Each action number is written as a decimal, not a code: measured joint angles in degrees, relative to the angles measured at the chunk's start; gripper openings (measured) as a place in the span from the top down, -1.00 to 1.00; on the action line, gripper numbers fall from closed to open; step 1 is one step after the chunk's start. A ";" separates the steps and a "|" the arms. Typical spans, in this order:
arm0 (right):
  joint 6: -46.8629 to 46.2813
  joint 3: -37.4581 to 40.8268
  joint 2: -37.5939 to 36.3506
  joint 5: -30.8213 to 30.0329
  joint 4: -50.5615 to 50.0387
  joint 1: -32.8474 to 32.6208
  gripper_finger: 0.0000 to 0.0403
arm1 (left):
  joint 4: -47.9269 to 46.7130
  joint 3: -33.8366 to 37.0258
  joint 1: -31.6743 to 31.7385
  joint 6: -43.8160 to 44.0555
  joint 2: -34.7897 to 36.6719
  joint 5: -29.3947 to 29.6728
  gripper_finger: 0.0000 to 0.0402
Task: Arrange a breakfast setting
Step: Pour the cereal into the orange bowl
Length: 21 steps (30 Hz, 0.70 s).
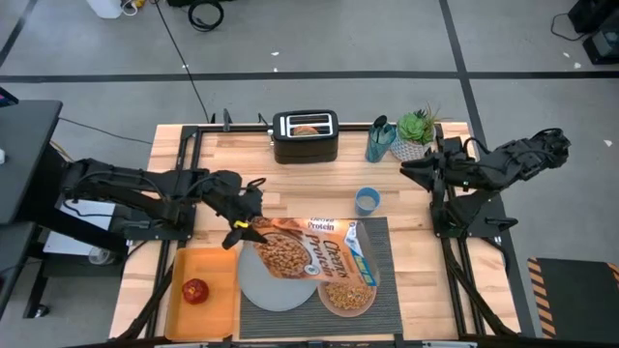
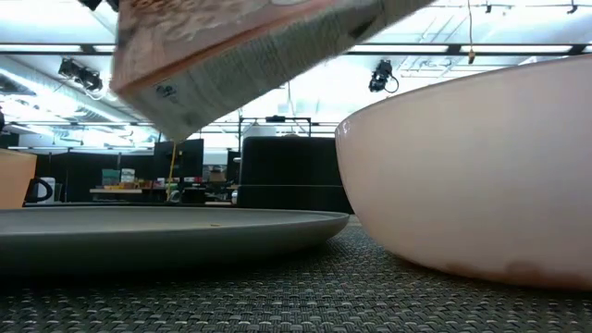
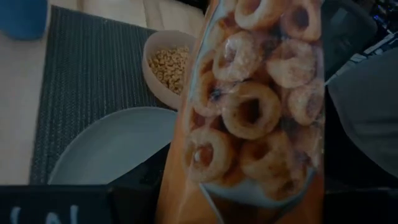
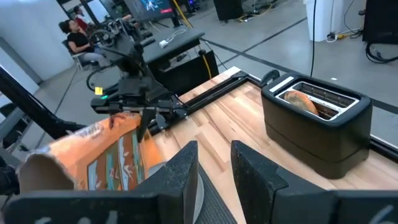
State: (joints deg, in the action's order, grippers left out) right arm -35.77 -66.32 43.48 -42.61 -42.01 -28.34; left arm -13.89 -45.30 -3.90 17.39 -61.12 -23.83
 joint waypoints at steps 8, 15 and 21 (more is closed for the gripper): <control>0.26 0.00 -0.44 -2.77 -0.45 0.02 0.49 | 14.50 5.22 -0.41 4.61 1.16 -0.13 0.10; 0.42 0.00 -0.65 -3.86 -0.89 0.03 0.49 | 26.02 7.31 -0.39 8.68 1.14 1.14 0.10; 0.37 0.00 -0.66 -3.87 -0.91 0.02 0.49 | 31.61 7.32 -0.39 9.36 1.14 2.53 0.10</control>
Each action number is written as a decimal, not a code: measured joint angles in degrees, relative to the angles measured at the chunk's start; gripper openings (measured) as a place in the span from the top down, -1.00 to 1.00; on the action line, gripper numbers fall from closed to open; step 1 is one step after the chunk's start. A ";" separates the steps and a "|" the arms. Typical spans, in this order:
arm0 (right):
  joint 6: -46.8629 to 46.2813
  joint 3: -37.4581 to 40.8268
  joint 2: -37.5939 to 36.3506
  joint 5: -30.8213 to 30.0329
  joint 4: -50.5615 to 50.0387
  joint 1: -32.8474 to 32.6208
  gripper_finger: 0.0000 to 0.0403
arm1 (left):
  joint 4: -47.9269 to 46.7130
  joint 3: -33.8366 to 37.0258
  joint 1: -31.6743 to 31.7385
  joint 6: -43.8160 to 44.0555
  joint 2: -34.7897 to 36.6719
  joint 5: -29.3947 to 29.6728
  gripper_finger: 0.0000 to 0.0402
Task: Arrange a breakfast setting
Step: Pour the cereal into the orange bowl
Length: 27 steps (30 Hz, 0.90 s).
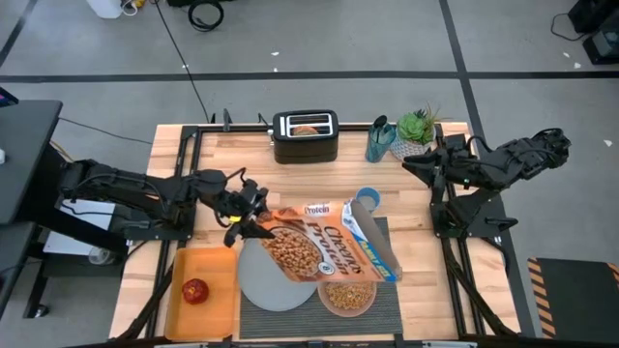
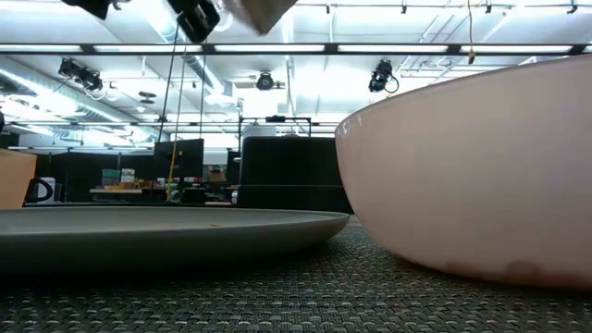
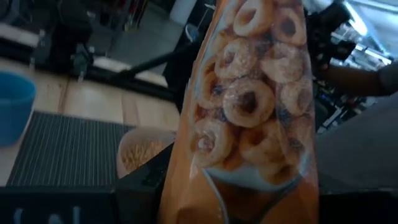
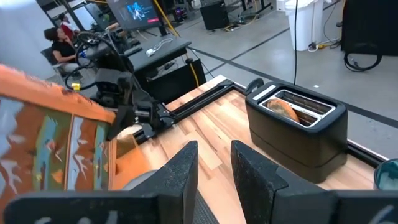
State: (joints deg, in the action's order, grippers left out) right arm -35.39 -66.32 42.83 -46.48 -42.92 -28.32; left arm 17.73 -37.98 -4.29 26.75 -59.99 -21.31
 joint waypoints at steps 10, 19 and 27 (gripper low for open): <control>-2.32 0.00 3.25 2.61 -0.49 0.00 0.49 | 2.71 -0.04 0.00 1.02 0.00 2.28 0.13; -7.14 0.00 8.39 9.52 -2.16 0.00 0.49 | 7.13 -0.04 0.00 1.64 0.00 5.20 0.14; -9.62 0.00 11.42 13.50 -2.17 0.00 0.49 | 14.96 -0.04 1.39 4.17 -0.02 9.37 0.14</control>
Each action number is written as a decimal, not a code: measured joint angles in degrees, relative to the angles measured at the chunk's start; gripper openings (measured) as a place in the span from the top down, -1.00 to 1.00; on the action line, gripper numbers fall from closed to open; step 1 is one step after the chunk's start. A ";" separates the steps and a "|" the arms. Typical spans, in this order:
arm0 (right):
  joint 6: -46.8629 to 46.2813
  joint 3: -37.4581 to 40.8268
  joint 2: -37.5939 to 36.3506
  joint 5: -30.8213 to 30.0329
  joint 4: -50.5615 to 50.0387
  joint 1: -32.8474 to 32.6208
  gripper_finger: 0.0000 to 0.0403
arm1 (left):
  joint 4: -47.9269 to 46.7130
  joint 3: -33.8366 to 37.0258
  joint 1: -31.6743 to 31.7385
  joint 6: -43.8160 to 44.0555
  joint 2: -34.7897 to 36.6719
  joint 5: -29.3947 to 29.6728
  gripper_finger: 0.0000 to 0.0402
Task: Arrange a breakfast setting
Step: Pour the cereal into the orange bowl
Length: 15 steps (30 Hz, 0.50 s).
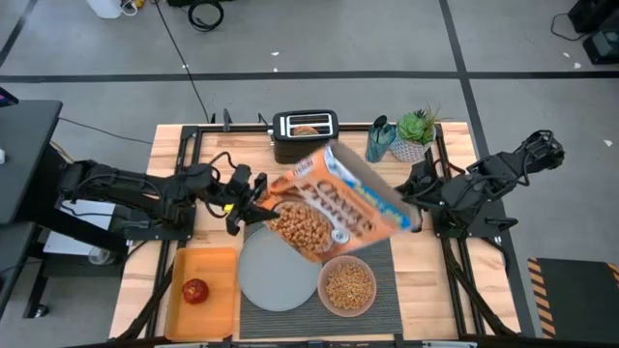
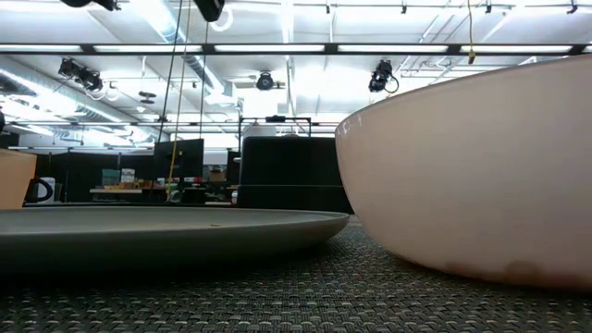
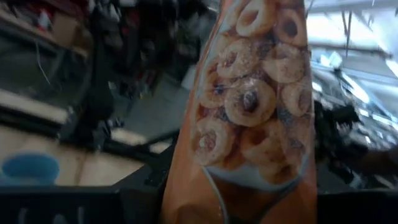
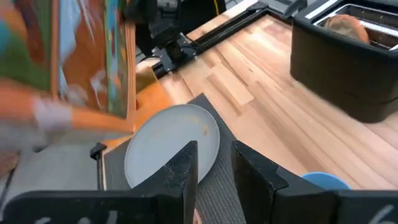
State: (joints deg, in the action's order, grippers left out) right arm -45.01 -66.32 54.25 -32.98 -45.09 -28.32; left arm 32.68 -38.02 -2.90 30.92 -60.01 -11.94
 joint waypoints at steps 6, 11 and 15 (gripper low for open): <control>3.89 0.00 0.20 -7.36 4.88 0.00 0.49 | 6.80 0.00 1.84 -0.09 0.00 4.16 0.15; 13.69 0.00 0.14 -10.14 14.56 0.45 0.49 | 13.09 0.00 3.17 -0.11 0.00 6.88 0.15; 18.69 0.00 0.14 -7.77 22.58 2.13 0.46 | 14.90 -0.07 4.14 -0.13 0.02 8.63 0.15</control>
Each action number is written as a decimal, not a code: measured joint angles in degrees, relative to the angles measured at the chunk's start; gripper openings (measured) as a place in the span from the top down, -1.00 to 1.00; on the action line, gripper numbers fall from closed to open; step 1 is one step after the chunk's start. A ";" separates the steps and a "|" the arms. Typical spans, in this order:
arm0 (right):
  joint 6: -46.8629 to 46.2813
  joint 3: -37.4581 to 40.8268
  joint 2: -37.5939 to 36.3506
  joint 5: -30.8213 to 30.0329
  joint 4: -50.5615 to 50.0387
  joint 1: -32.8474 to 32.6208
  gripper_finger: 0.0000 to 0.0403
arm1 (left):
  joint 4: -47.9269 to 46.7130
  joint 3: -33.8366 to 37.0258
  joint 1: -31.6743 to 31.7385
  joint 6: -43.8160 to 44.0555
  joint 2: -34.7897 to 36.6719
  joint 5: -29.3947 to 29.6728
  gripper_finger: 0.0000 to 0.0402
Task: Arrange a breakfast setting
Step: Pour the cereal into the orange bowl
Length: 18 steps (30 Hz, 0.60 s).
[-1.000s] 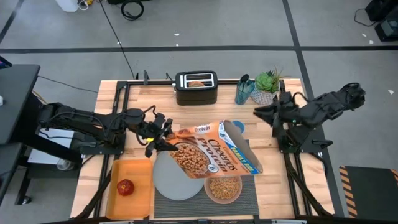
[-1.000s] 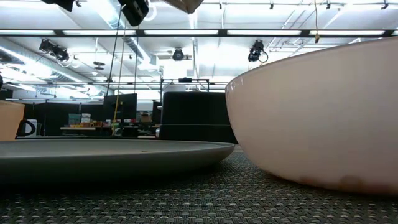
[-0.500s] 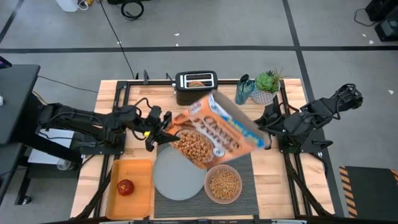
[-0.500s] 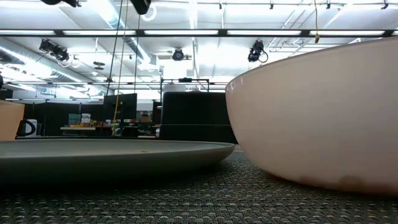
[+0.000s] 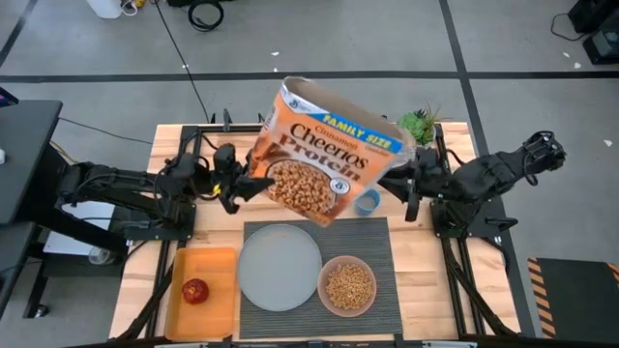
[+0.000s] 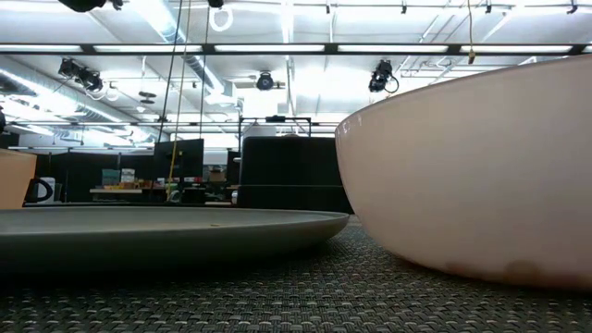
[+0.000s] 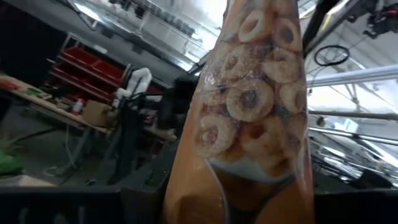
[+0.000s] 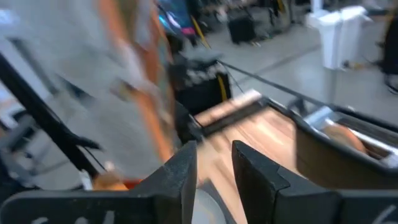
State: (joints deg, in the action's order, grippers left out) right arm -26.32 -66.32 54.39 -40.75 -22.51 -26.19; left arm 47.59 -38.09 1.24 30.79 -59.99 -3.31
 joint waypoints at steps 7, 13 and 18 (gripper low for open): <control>8.83 0.00 1.64 6.33 13.03 2.78 0.19 | 0.15 0.00 0.26 -3.74 -0.02 4.64 0.15; 8.78 0.00 1.75 9.05 14.43 5.00 -0.16 | 0.72 0.00 0.26 -5.71 -0.02 5.35 0.15; 10.75 0.00 2.79 10.07 15.41 7.08 -0.43 | 0.16 0.00 0.26 -6.27 -0.09 5.71 0.15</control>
State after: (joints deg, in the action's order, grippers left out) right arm -15.58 -66.32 57.17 -30.68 -7.10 -19.10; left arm 47.75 -38.09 1.50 24.52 -60.07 2.41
